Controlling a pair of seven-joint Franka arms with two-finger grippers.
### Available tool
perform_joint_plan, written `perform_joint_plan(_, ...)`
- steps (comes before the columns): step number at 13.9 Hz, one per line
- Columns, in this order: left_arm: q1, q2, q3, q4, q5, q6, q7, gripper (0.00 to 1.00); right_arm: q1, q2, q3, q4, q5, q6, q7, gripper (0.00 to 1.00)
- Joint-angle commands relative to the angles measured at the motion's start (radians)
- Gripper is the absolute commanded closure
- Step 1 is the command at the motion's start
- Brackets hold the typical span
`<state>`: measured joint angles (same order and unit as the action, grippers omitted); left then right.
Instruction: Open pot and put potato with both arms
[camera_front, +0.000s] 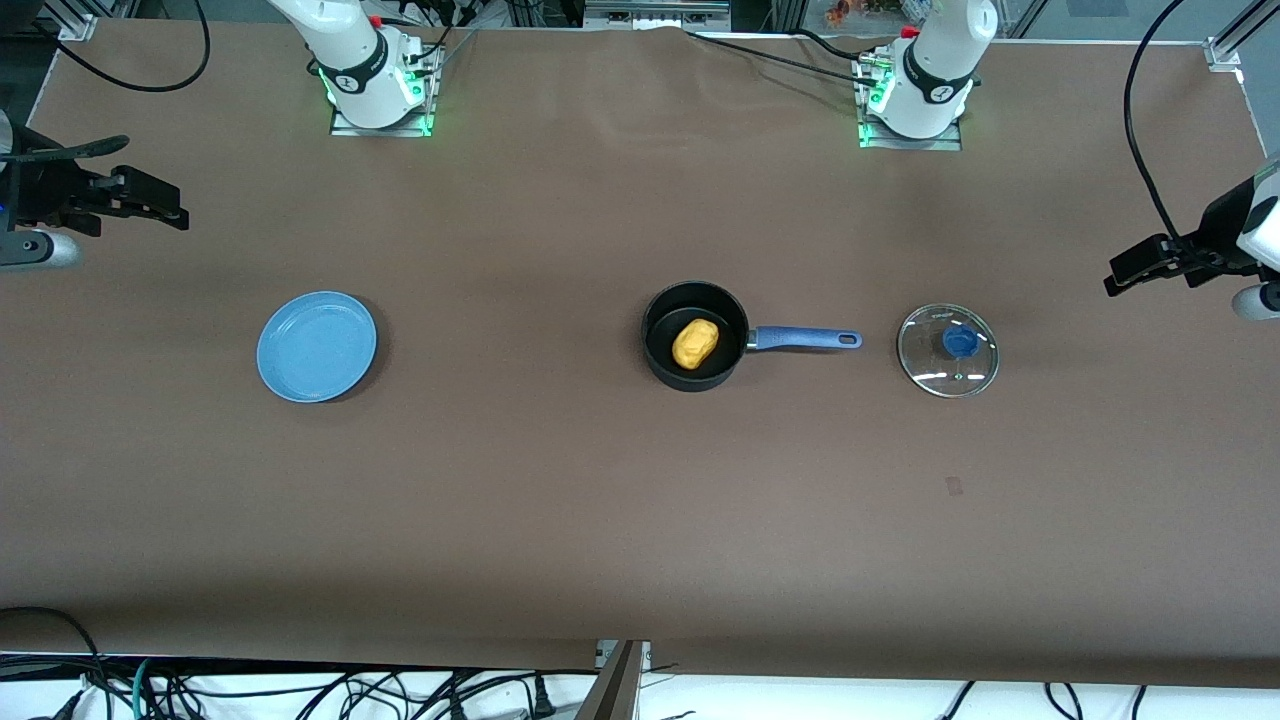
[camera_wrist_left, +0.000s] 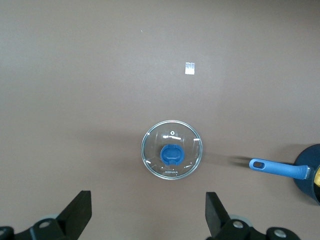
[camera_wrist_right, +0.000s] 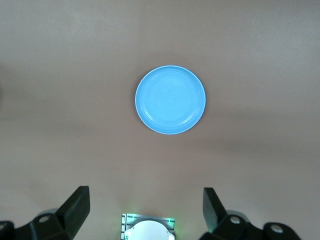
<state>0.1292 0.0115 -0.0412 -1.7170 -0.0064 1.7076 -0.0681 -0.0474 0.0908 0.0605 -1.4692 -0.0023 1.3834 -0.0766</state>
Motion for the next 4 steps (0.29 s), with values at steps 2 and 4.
perform_joint_plan(2,0.0,-0.012,0.003,0.007,-0.018,0.0,0.005,0.0,0.0,-0.005,-0.004,0.003,0.007,0.0,-0.015,0.0)
perform_joint_plan(4,0.0,-0.012,0.003,0.007,-0.018,0.0,0.004,0.0,0.001,-0.003,-0.004,0.004,0.007,0.003,-0.015,0.0)
